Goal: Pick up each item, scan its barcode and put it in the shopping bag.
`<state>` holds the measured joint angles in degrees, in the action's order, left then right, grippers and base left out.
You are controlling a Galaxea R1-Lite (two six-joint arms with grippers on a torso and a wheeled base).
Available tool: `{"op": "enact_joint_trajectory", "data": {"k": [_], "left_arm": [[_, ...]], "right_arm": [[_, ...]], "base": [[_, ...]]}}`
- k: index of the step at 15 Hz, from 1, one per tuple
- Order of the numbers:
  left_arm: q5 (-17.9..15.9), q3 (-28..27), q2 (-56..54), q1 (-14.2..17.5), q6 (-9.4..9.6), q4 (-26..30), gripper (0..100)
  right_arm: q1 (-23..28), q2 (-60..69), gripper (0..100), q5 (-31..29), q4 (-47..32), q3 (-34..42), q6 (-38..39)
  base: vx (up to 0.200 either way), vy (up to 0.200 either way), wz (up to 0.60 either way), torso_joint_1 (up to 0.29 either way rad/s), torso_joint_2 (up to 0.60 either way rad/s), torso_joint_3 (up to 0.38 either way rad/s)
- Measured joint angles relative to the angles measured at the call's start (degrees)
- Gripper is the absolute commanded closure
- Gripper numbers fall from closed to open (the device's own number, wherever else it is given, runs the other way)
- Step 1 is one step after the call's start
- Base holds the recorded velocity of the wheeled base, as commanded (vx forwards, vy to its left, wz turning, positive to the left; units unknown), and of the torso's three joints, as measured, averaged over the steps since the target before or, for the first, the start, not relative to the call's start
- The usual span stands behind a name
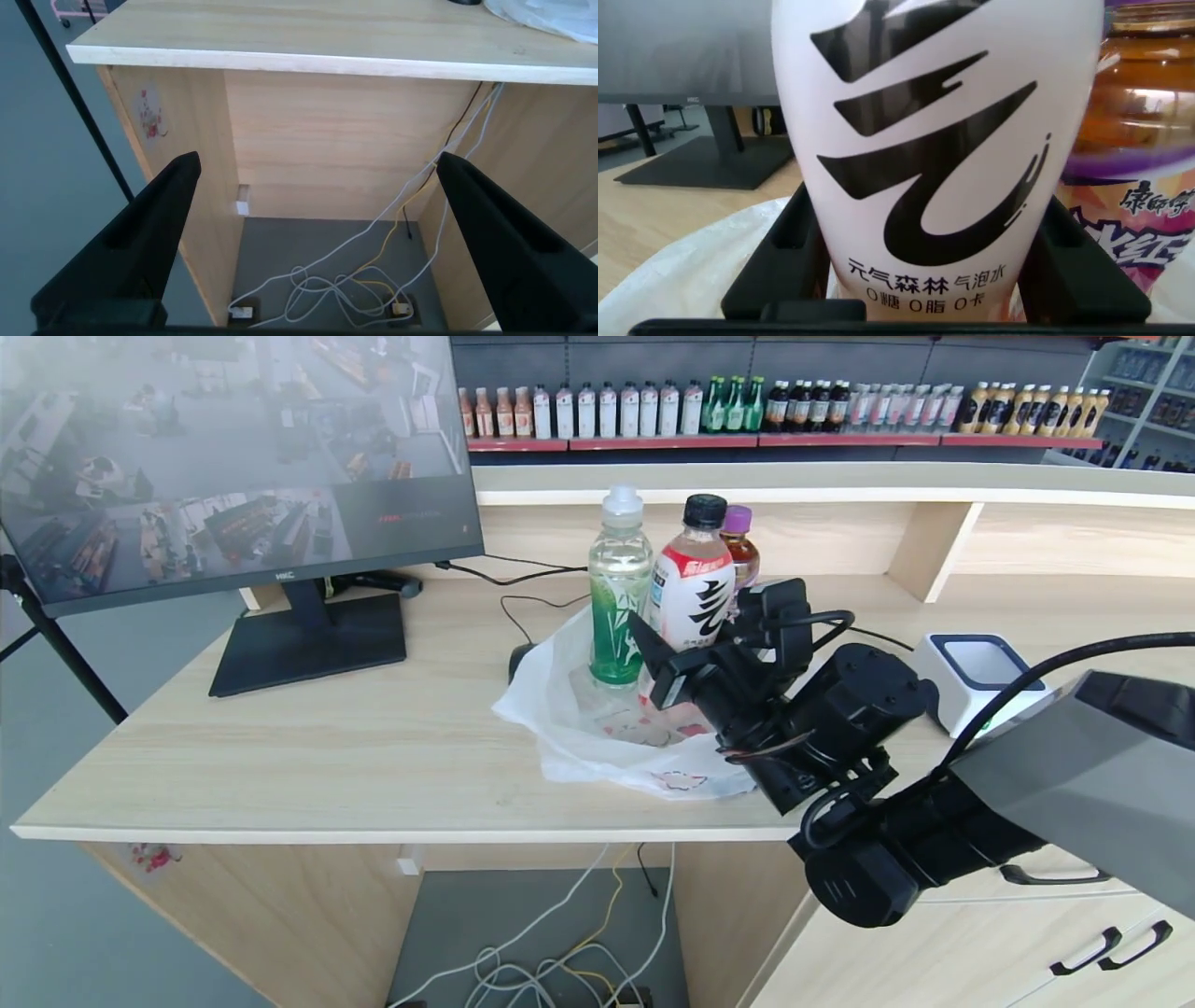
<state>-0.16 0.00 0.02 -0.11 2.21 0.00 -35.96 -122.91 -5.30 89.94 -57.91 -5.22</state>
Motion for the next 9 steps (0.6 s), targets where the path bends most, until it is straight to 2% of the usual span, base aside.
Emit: {"op": "enact_joint_trajectory", "data": {"k": [9], "left_arm": [[0.02, 0.00, 0.00, 0.01, -0.13, 0.00, 0]], "right_arm": [[-0.13, -2.51, 100, 0.02, -0.04, 1.82, -1.35]], "base": [[0.000, 0.000, 0.00, 0.000, 0.00, 0.000]]}}
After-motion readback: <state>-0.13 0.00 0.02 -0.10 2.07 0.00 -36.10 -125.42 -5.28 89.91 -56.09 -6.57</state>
